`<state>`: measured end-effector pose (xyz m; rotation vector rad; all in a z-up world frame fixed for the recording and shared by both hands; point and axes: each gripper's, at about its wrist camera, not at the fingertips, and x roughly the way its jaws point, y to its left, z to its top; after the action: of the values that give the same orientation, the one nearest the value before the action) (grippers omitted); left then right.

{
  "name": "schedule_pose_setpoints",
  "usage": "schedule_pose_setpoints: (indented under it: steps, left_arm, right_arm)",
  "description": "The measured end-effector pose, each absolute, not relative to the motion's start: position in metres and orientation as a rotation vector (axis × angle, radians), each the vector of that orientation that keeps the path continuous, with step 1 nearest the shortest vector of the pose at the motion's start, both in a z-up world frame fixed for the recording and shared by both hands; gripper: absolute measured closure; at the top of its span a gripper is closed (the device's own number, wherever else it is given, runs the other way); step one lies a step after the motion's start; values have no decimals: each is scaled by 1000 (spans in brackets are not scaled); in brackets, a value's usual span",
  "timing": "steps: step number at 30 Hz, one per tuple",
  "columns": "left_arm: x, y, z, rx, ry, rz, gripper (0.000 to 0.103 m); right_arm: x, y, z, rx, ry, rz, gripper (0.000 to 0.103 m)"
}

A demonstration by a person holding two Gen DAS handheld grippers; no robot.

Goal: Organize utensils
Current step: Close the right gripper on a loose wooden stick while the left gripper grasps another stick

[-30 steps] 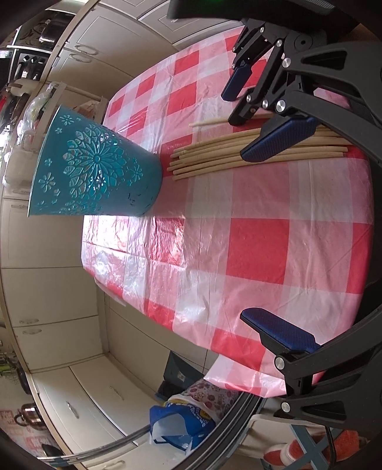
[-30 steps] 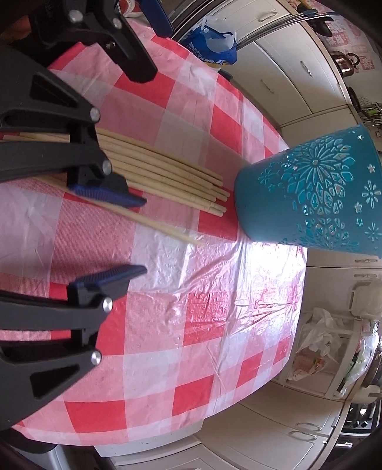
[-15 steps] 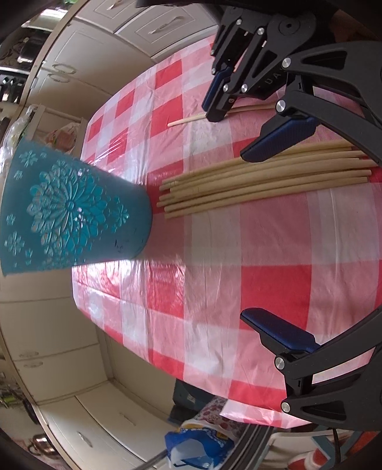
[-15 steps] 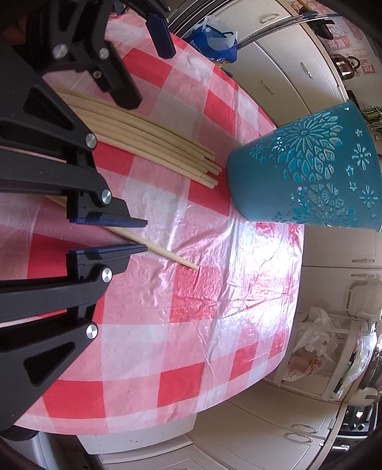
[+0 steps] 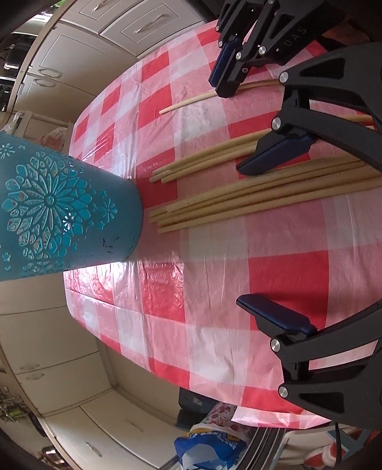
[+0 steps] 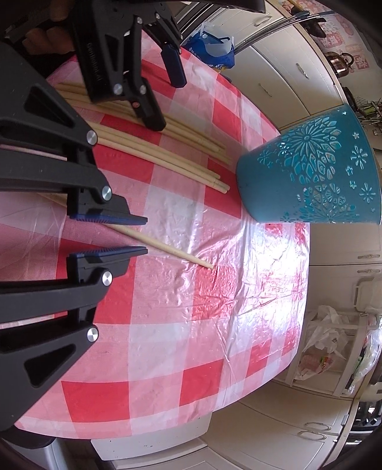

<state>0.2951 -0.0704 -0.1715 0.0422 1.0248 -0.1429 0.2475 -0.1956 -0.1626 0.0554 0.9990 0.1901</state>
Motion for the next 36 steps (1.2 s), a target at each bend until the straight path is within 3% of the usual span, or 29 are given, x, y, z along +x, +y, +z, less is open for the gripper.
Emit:
schedule_pose_setpoints:
  steps: [8, 17, 34, 36]
  left_arm:
    - [303, -46, -167, -19, 1036, -232, 42]
    - [313, -32, -166, -57, 1049, -198, 43]
    - [322, -50, -170, 118, 1010, -123, 46]
    - [324, -51, -171, 118, 1004, -136, 52]
  right_arm:
    - [250, -194, -162, 51, 1002, 193, 88]
    - [250, -195, -162, 57, 1002, 194, 86]
    - [253, -196, -161, 64, 1001, 195, 86]
    - [254, -197, -161, 71, 1002, 197, 86]
